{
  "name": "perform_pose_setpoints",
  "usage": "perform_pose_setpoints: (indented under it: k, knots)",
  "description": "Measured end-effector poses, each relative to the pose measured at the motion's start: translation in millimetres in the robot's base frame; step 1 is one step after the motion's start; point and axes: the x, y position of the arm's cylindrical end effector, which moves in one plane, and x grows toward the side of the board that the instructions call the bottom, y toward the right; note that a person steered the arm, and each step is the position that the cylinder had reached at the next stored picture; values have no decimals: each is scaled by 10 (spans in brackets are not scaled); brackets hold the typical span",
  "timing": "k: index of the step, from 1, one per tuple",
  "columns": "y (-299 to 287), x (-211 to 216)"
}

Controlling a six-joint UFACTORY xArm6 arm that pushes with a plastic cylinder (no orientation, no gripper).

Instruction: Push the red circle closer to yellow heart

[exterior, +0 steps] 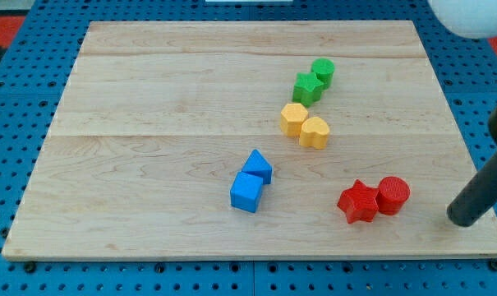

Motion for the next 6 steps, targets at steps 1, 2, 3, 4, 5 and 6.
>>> perform_pose_setpoints:
  k: [1, 2, 3, 4, 5, 6]
  knots:
    - [-335, -40]
    - [-761, -66]
    - [-1080, -269]
    - [-1216, -458]
    - [-1216, -593]
    - [-1110, -780]
